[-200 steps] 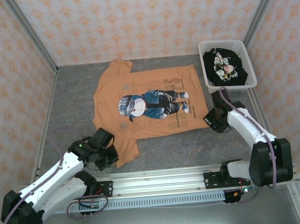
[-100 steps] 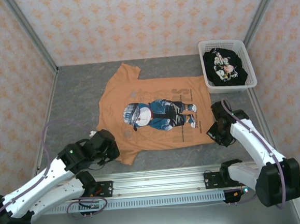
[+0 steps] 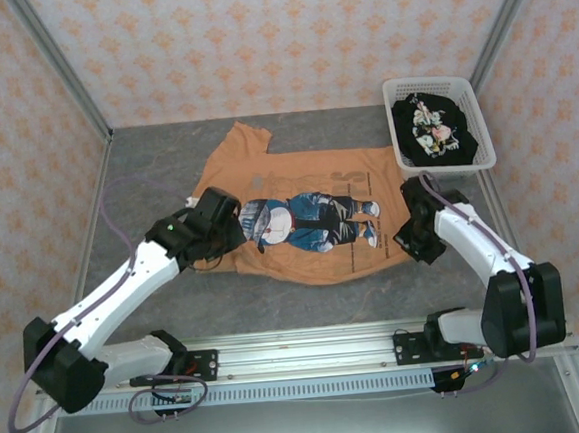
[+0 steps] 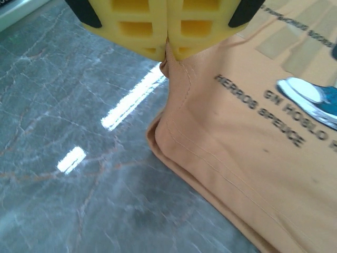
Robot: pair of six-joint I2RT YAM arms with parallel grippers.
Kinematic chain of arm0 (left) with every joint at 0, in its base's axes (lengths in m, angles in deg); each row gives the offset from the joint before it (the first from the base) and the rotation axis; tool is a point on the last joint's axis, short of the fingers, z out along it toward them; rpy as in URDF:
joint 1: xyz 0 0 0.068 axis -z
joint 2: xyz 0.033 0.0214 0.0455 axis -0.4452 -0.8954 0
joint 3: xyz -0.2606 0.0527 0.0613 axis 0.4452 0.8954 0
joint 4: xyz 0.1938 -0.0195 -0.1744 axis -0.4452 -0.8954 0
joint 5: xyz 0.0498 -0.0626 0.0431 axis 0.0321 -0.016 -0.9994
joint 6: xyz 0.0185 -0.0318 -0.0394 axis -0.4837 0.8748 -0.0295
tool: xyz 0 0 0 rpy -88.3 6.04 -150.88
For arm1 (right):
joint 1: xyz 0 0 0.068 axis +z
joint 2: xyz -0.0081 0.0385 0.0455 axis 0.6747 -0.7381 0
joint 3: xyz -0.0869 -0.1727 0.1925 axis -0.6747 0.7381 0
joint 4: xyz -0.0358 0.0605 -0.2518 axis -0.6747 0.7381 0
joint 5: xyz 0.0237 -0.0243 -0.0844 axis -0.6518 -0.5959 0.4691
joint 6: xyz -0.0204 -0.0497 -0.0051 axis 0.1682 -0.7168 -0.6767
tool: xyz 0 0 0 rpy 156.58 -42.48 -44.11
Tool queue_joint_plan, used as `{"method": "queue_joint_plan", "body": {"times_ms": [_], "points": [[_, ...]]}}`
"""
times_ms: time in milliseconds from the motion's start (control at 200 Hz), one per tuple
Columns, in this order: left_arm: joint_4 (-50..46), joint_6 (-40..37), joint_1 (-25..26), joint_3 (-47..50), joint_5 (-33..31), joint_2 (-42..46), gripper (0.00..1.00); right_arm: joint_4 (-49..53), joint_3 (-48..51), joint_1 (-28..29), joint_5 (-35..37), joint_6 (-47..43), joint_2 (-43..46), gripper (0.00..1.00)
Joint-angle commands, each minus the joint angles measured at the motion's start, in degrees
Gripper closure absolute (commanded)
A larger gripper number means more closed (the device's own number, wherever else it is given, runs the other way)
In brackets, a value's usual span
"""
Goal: Fold and stack the t-shirts
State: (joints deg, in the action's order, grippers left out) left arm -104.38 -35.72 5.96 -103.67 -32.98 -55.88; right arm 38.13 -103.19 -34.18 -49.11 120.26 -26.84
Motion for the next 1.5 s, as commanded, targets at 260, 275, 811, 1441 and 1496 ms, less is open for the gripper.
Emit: {"method": "queue_joint_plan", "body": {"times_ms": [260, 275, 811, 1441, 1496], "points": [[-2.82, -9.91, -6.32, -10.88, -1.95, -10.29, 1.0, -0.68, -6.69, -2.2, 2.85, 1.09, -5.52, 1.0], [-2.9, -10.06, -6.52, -11.03, -2.11, -10.6, 1.0, -0.68, -6.91, -2.26, 3.0, 1.09, -5.73, 1.0], [-1.5, -15.25, -12.16, -16.66, -2.75, -16.52, 1.0, -3.74, -13.95, -3.7, 5.47, 1.75, -14.8, 1.0], [-0.8, -18.48, -15.44, -22.91, -4.09, -26.57, 1.0, -6.35, -18.98, -3.77, 6.13, 2.41, -23.24, 1.0], [-0.71, -18.47, -15.57, -23.2, -4.09, -27.23, 1.0, -6.39, -19.25, -3.77, 6.23, 2.37, -23.81, 1.0]]}}
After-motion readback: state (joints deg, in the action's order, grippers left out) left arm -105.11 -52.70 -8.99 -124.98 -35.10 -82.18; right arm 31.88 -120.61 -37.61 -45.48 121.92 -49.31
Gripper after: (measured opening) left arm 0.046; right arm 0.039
